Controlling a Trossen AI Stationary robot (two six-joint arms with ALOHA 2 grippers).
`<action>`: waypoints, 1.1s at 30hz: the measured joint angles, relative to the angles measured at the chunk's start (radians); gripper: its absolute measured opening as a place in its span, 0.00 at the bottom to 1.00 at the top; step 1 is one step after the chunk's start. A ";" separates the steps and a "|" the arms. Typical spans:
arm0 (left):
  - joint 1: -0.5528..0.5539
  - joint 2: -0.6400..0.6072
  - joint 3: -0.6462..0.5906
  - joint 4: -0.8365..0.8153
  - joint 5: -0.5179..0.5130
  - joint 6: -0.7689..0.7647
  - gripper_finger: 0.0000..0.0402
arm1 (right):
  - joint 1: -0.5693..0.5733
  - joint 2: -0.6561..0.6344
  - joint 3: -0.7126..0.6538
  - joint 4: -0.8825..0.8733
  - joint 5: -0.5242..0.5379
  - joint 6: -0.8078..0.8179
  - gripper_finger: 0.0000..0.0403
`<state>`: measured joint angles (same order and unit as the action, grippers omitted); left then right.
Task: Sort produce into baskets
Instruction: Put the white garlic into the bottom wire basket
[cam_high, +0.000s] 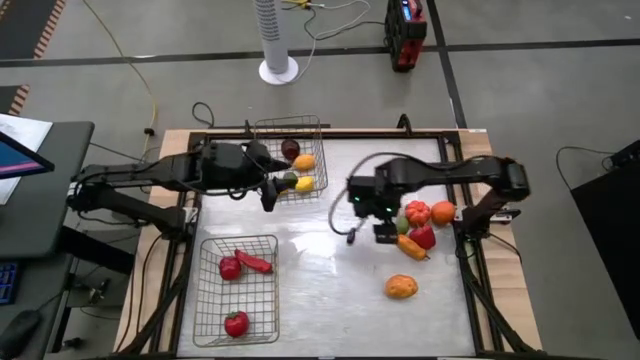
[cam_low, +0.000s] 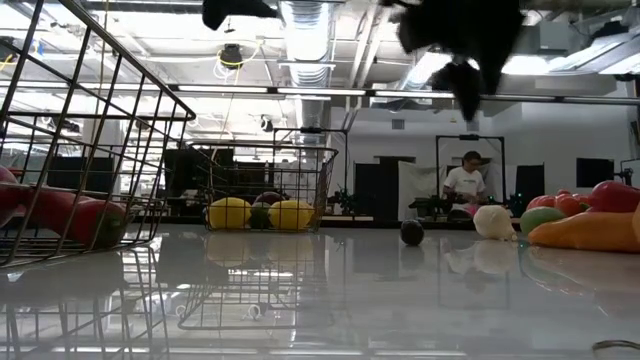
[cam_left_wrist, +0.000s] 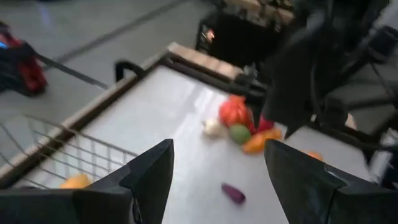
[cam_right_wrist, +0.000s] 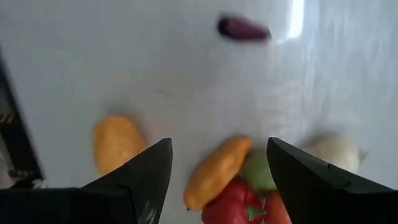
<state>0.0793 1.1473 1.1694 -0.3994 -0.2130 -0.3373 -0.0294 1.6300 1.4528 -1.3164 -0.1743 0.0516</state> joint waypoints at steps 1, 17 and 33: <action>-0.007 0.000 0.000 0.014 -0.031 0.005 0.59 | -0.002 -0.032 -0.055 0.027 0.015 0.027 0.72; -0.011 0.000 0.000 0.134 -0.133 0.079 0.59 | -0.245 -0.352 -0.585 0.401 0.175 0.275 0.82; 0.019 0.000 0.000 0.032 -0.123 0.094 0.59 | -0.361 -0.103 -0.613 0.516 0.134 0.212 0.92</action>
<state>0.0987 1.1473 1.1694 -0.3674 -0.3364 -0.2432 -0.3903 1.5267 0.8402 -0.8001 -0.0399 0.2633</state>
